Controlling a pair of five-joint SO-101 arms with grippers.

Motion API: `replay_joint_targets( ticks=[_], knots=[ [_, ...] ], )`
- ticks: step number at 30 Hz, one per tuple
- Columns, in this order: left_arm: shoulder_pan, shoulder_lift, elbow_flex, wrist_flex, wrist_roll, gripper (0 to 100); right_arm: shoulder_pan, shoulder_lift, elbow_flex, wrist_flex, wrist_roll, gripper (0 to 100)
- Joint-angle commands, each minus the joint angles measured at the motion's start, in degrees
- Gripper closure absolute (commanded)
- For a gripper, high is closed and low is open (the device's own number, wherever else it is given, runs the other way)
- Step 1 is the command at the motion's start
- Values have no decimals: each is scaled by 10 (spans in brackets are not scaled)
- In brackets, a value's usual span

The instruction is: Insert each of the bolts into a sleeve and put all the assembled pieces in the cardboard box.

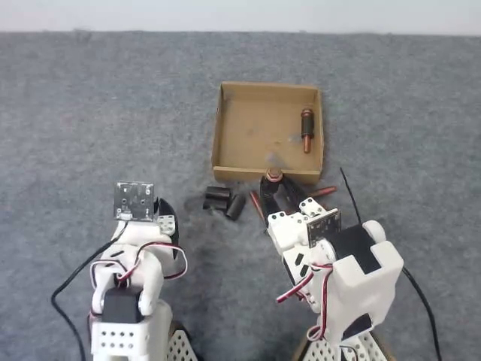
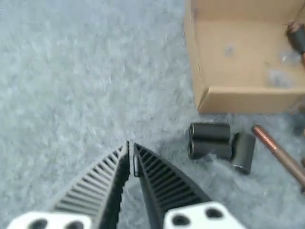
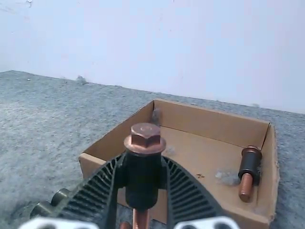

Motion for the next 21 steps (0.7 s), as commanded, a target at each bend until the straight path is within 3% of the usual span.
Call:
replay_joint_targets(
  ticks=[1,10,21],
  knots=[
    [6,-16,19,-21,-1,989,24,-15,-34,-24,-1,992],
    [4,-13,25,-18,-4,989,116,-117,-117,15,-2,992],
    [4,-12,25,-18,-4,988,117,-209,-296,356,-2,992]
  ],
)
